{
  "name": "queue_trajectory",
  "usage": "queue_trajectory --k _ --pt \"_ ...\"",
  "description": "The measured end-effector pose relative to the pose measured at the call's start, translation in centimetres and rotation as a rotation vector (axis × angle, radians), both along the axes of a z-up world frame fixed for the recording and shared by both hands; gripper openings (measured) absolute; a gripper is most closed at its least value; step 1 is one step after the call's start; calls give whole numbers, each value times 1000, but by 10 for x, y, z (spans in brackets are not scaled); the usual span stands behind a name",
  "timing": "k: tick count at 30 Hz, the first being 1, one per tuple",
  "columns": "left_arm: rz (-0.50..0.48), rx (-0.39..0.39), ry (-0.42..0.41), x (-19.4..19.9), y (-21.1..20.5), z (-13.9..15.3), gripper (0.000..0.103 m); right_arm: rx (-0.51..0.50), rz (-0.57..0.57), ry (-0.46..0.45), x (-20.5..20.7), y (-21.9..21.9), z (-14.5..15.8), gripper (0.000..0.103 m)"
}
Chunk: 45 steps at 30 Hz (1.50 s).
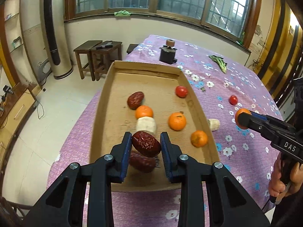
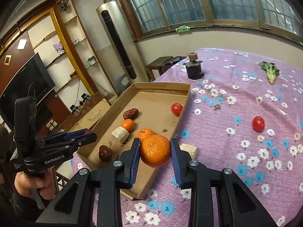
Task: Organize fruits
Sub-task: 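Carry the red date and orange over the cardboard tray with both tools, then open left tool to drop the date while right tool releases the orange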
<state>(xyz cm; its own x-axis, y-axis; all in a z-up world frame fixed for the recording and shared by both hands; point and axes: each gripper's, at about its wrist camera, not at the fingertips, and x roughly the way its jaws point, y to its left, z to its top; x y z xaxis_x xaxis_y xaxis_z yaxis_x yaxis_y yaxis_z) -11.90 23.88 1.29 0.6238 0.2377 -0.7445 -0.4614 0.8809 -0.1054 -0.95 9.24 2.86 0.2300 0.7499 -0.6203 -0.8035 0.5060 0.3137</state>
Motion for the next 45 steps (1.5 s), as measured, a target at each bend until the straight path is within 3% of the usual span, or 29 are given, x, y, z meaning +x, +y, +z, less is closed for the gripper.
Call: queue_trajectory --k 20,39,45 --pt "36 -24 25 11 31 -17 28 -45 33 41 12 46 -19 32" --pt "38 -75 92 32 55 -49 28 -195 55 19 40 127 -55 32" --pt "34 -41 115 35 51 -48 28 -212 63 26 46 134 -60 35"
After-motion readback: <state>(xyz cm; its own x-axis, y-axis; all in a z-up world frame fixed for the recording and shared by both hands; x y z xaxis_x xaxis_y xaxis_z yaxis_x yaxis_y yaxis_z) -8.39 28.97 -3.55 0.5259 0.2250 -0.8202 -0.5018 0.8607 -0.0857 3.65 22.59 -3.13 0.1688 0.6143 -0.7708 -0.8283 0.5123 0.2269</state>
